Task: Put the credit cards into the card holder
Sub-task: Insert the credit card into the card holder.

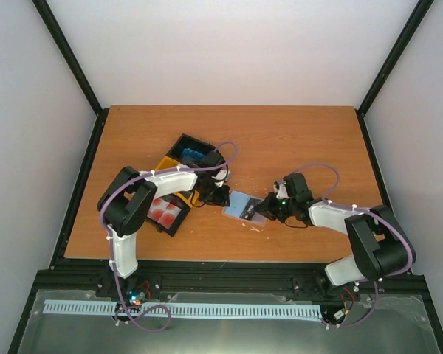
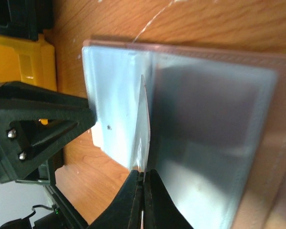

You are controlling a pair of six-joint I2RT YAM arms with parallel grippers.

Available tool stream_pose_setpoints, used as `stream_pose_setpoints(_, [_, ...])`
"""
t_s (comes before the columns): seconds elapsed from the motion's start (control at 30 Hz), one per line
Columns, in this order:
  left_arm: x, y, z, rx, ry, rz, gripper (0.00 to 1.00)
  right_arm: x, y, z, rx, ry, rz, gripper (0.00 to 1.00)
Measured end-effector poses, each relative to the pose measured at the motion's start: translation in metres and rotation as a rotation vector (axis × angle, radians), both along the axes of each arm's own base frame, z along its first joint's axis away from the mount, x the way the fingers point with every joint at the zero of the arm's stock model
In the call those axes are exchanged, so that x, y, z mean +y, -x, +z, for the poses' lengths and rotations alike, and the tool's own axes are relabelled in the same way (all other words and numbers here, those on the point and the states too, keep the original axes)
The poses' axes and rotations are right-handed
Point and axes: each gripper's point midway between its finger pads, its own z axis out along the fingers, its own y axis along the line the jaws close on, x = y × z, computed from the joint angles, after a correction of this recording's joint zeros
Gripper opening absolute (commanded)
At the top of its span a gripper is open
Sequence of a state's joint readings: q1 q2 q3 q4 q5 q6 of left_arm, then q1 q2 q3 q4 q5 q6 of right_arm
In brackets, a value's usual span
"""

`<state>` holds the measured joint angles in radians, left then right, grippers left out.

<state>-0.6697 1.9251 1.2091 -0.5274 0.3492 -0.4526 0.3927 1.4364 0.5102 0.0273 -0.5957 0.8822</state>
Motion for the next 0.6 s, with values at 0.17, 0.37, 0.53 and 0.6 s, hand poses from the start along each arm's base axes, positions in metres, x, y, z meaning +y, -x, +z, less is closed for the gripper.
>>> stream_pose_setpoints(0.17, [0.000, 0.000, 0.000, 0.002, 0.002, -0.001, 0.26, -0.009, -0.008, -0.009, 0.004, 0.000, -0.002, 0.03])
stream_pose_setpoints(0.37, [-0.001, 0.002, 0.000, 0.007, 0.009, -0.004, 0.26, -0.005, -0.010, -0.013, 0.010, -0.036, 0.030, 0.03])
stream_pose_setpoints(0.53, [-0.001, 0.002, 0.000, 0.007, 0.009, -0.004, 0.26, 0.002, -0.014, -0.014, 0.016, -0.062, 0.058, 0.03])
stream_pose_setpoints(0.6, [-0.001, 0.002, 0.000, 0.008, 0.010, -0.004, 0.26, 0.004, -0.016, -0.012, 0.015, -0.072, 0.067, 0.03])
